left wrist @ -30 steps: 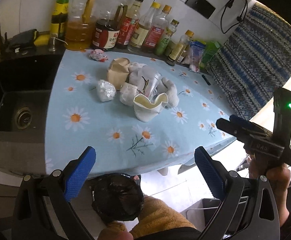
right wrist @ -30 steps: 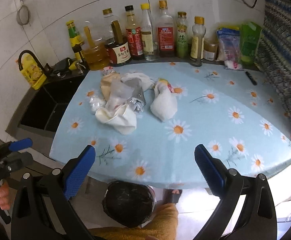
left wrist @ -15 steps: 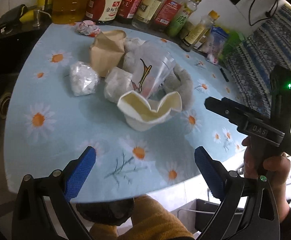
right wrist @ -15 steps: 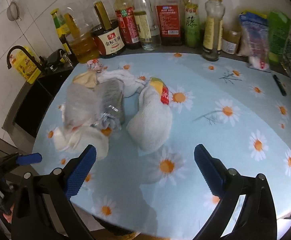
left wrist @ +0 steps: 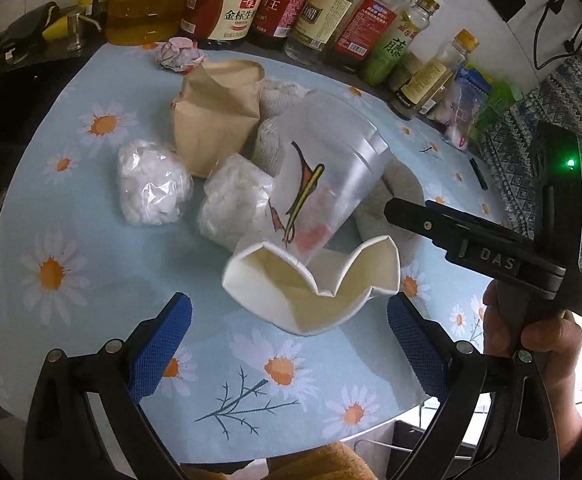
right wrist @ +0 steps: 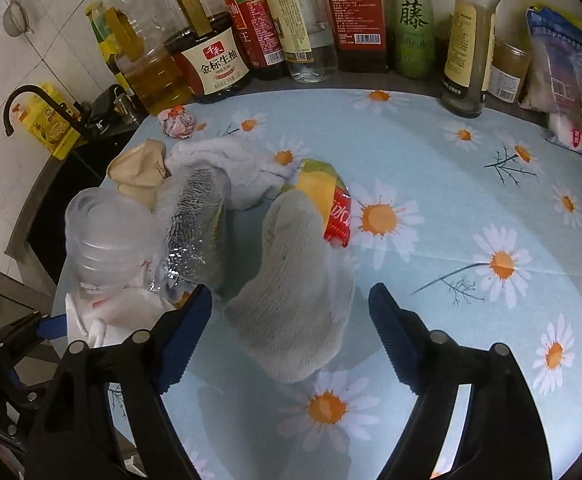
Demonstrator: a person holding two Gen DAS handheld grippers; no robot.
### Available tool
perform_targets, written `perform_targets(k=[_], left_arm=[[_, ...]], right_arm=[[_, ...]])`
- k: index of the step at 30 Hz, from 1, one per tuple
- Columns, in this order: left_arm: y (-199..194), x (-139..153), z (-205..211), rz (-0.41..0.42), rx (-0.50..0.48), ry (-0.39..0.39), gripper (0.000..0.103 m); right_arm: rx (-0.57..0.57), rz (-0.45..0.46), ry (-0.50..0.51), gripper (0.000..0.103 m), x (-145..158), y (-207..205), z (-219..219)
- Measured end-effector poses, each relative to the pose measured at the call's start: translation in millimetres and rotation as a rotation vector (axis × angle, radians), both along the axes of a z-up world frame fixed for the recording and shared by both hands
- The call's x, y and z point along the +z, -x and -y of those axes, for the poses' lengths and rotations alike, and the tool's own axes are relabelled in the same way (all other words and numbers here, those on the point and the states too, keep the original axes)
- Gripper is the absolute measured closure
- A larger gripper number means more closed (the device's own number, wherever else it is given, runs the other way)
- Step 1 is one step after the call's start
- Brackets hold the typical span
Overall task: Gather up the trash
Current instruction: 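Grasp the white paper cup with the left gripper while the right gripper grasps the white mesh cloth, then lift both held items and carry them down toward the black bin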
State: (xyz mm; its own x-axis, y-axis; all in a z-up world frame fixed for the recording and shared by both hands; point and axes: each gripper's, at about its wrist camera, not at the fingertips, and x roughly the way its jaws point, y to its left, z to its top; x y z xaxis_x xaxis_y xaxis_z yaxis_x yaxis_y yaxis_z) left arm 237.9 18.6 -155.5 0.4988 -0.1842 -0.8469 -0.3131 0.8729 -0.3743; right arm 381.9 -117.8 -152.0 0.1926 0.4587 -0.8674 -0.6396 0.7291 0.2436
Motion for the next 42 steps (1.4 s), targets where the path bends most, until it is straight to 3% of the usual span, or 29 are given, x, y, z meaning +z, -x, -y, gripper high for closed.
perform_targets(k=[3, 5, 7, 8, 11, 13, 14, 18, 29, 42], left_arm=[[-5.4, -2.5, 2.8, -0.002, -0.002, -0.006, 0.008], [-8.1, -1.8, 4.8, 0.009, -0.005, -0.011, 0.008], [-10.7, -0.4, 7.2, 0.020, -0.007, -0.029, 0.008], [-12.6, -0.5, 8.9, 0.023, -0.009, -0.035, 0.008], [-18.2, -3.8, 11.8, 0.022, -0.013, -0.044, 0.008], [-20.8, -4.5, 13.9, 0.031, -0.015, -0.059, 0.018], [-21.4, -5.0, 13.8, 0.031, -0.018, -0.062, 0.029], [-21.7, -1.8, 14.9, 0.048, -0.024, -0.075, 0.033], [0.5, 19.2, 14.5, 0.065, -0.060, -0.118, 0.034], [36.5, 18.5, 0.2, 0.070, -0.046, -0.094, 0.034]], right_arm=[[0.007, -0.049, -0.022, 0.037, -8.4, -5.2, -0.6], [0.003, -0.073, -0.026, 0.047, -13.6, -8.6, -0.9], [0.002, -0.075, -0.036, 0.049, -14.8, -9.7, -1.1], [0.004, -0.068, -0.030, 0.058, -15.2, -9.8, -2.0], [-0.001, -0.066, -0.040, 0.067, -13.8, -9.7, -0.5], [-0.002, -0.070, -0.049, 0.070, -11.6, -9.0, 2.6], [-0.005, -0.076, -0.056, 0.072, -10.0, -8.2, 5.3], [-0.017, -0.077, -0.075, 0.074, -2.3, -4.0, 13.7], [-0.056, -0.058, -0.121, 0.074, 26.3, 21.4, 31.9], [-0.100, -0.046, -0.112, 0.074, 37.9, 63.6, 43.2]])
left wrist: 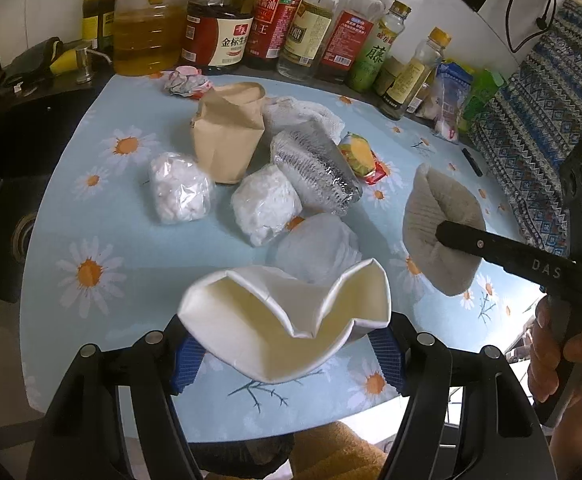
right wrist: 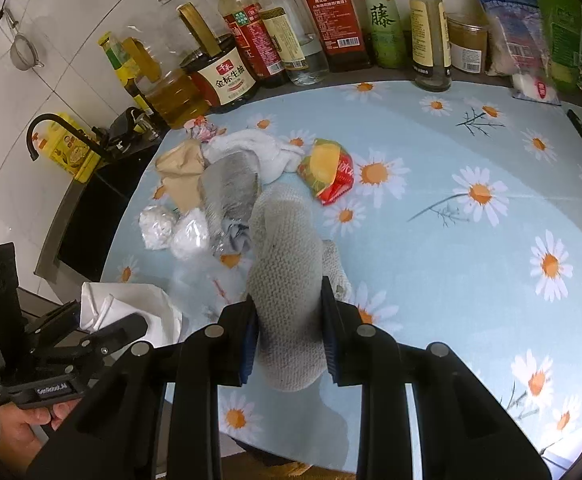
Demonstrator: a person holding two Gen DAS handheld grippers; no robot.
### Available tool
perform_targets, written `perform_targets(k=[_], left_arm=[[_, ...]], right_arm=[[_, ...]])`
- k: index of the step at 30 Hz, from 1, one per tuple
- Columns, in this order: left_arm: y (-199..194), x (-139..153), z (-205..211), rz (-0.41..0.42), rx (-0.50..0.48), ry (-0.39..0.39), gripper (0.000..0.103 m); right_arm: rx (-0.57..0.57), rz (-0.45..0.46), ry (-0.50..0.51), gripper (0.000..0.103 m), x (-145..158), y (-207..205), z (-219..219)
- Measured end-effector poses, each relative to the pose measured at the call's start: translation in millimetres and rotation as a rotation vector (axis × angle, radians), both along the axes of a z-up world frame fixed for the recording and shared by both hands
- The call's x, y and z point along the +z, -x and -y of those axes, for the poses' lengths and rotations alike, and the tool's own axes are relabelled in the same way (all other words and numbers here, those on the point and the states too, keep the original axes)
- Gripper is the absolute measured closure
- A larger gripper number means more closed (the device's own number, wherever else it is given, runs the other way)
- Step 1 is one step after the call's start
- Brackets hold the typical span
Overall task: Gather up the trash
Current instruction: 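Lift both held items and carry them down toward the black bin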
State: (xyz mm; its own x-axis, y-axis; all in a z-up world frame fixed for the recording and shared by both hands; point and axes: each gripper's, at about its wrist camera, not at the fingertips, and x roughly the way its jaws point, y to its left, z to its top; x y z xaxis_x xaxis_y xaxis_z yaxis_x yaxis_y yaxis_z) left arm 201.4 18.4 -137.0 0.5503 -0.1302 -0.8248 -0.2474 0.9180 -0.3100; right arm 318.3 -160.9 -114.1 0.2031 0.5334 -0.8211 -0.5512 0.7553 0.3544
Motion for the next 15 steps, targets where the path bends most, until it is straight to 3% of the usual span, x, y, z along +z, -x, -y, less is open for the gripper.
perform_targets(k=[15], left_arm=[[71.2, 37.7, -12.1, 0.096, -0.037, -0.019, 0.034]], right_arm=[[-0.047, 0.078, -0.024, 0.074, 41.8, 89.5, 8.6]])
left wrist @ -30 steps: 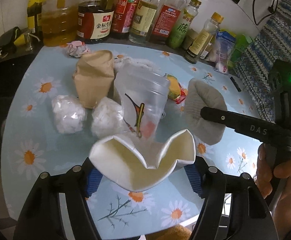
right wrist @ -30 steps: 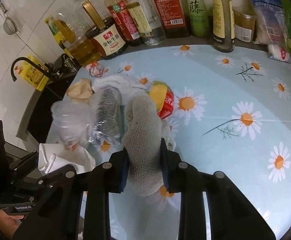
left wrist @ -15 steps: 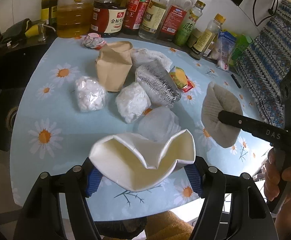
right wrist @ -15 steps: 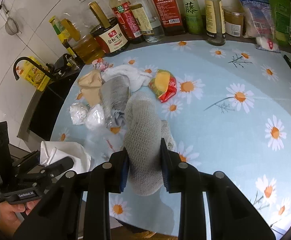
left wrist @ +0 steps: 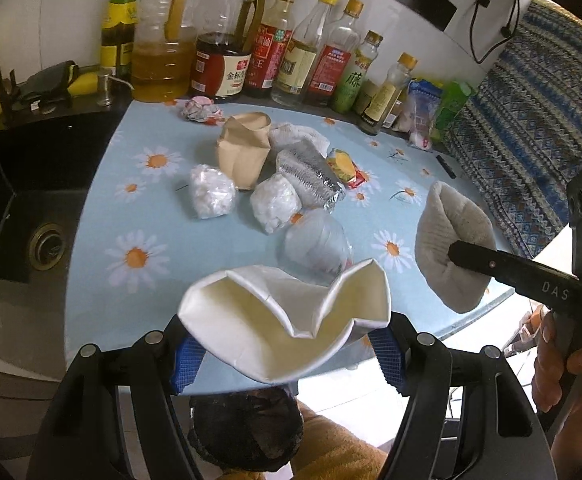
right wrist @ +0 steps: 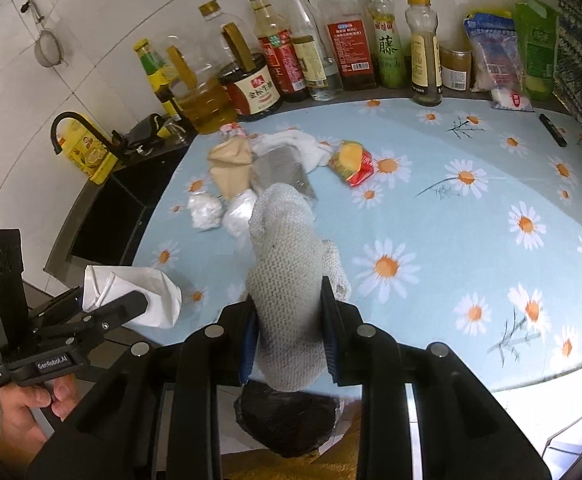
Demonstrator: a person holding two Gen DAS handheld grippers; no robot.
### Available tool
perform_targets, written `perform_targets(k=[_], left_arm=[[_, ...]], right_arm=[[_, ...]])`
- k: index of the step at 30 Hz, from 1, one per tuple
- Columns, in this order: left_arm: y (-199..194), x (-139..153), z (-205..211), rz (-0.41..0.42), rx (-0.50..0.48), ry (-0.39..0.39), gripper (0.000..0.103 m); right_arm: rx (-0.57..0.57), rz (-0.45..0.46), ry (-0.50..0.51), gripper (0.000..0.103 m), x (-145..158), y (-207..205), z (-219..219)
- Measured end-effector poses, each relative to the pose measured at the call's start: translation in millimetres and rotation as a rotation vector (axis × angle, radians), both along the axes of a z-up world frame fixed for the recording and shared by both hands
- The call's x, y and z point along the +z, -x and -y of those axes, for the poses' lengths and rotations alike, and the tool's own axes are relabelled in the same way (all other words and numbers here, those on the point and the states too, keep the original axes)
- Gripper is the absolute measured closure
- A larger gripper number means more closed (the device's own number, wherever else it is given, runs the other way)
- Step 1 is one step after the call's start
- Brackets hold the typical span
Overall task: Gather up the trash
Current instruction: 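Lift both held items and carry them down toward the black bin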
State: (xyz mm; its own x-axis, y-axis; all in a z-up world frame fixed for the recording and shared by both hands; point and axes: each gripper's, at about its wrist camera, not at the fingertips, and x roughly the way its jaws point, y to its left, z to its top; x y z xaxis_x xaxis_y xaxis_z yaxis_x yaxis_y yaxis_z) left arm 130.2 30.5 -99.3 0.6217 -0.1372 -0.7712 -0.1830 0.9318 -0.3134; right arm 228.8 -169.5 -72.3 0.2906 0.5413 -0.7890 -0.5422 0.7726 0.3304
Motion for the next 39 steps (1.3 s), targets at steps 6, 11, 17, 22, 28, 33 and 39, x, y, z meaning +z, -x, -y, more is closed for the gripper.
perform_targets(k=[6, 11, 17, 22, 28, 33, 39], left_arm=[[31.7, 5.3, -3.7, 0.020, -0.026, 0.014, 0.034], [57.7, 9.2, -4.6, 0.044, -0.054, 0.014, 0.034], [85.4, 3.8, -2.7, 0.045, -0.083, 0.033, 0.034], [98.1, -11.7, -0.9, 0.003, -0.106, 0.051, 0.034], [101.6, -35.9, 4.1, -0.065, -0.130, 0.053, 0.034], [100.2, -57.8, 3.6, -0.124, -0.111, 0.088, 0.034], [96.0, -84.5, 1.1, -0.199, -0.105, 0.102, 0.034]], right_arm=[[-0.005, -0.002, -0.001, 0.074, 3.6, 45.9, -1.6], [-0.008, -0.016, -0.001, 0.074, 3.3, 79.3, -2.8], [-0.009, -0.028, 0.014, 0.074, -0.8, 117.1, -5.3], [-0.001, -0.065, 0.029, 0.074, -16.0, 134.2, -9.9], [0.026, -0.125, 0.043, 0.073, -43.4, 144.0, -14.8], [0.038, -0.180, 0.063, 0.073, -70.0, 140.7, -21.1], [0.036, -0.256, 0.068, 0.073, -99.8, 137.7, -21.4]])
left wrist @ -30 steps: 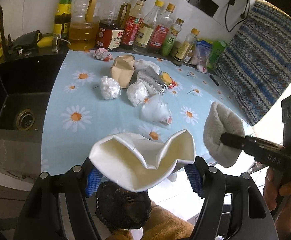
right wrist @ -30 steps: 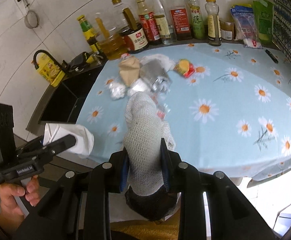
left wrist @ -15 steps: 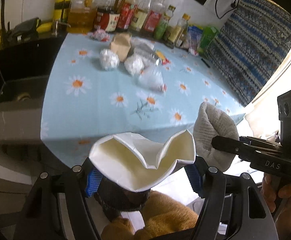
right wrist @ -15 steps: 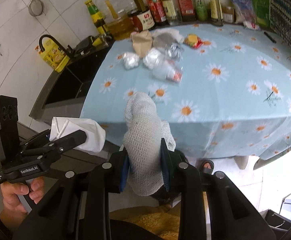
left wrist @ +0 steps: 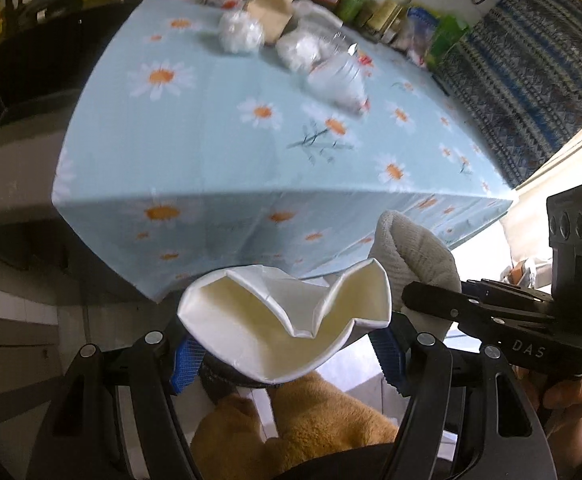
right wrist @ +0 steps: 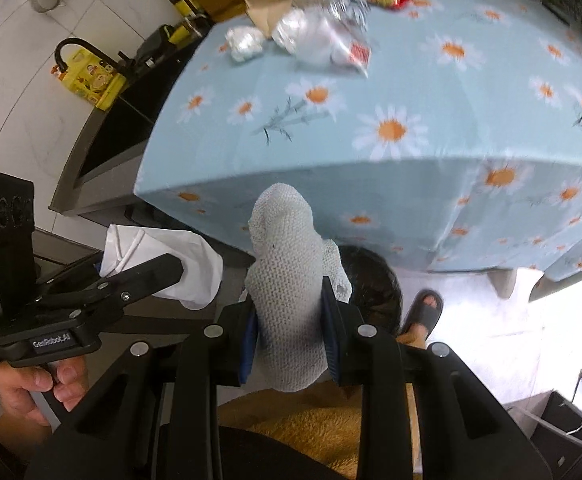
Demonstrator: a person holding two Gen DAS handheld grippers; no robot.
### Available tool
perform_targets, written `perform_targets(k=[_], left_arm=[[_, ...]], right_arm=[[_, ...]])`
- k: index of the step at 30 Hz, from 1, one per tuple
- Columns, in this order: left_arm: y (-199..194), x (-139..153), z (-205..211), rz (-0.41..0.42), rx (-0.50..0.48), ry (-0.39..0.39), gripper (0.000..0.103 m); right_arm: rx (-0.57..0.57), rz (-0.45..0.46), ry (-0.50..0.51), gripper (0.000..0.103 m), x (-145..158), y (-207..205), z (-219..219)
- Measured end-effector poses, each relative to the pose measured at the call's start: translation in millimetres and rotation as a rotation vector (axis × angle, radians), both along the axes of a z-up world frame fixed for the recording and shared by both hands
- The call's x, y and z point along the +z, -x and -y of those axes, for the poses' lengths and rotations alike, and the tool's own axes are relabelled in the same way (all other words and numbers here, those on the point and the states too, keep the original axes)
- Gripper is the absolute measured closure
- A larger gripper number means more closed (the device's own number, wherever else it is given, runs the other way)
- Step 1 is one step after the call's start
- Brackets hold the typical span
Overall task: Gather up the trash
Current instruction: 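Lift both held items and carry them down toward the black bin, then open both grippers over the black bin to drop the cup and cloth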
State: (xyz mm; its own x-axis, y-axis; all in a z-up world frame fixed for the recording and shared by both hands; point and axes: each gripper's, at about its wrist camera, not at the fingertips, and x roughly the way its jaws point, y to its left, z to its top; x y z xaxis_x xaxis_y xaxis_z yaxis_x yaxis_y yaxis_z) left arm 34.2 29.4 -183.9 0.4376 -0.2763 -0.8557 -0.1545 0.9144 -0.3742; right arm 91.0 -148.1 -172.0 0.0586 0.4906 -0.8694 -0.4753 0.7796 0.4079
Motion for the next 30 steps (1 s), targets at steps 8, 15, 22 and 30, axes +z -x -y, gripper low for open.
perform_targets(k=[8, 15, 22, 30], left_arm=[[-1.2, -33.5, 3.5, -0.102, 0.013, 0.026, 0.032], [-1.8, -46.0, 4.7, -0.156, 0.030, 0.063, 0.031], [-4.0, -49.7, -2.0, -0.189, 0.075, 0.074, 0.019], [-6.4, -48.0, -2.9, -0.191, 0.083, 0.077, 0.019]], right_arm=[[0.008, -0.098, 0.039, 0.072, -36.7, -5.2, 4.7], [0.018, -0.134, 0.033, 0.068, -47.6, -9.5, 3.0], [-0.023, -0.174, 0.010, 0.058, -48.8, -17.4, 12.6], [-0.051, -0.168, 0.003, 0.057, -42.7, -23.3, 23.4]])
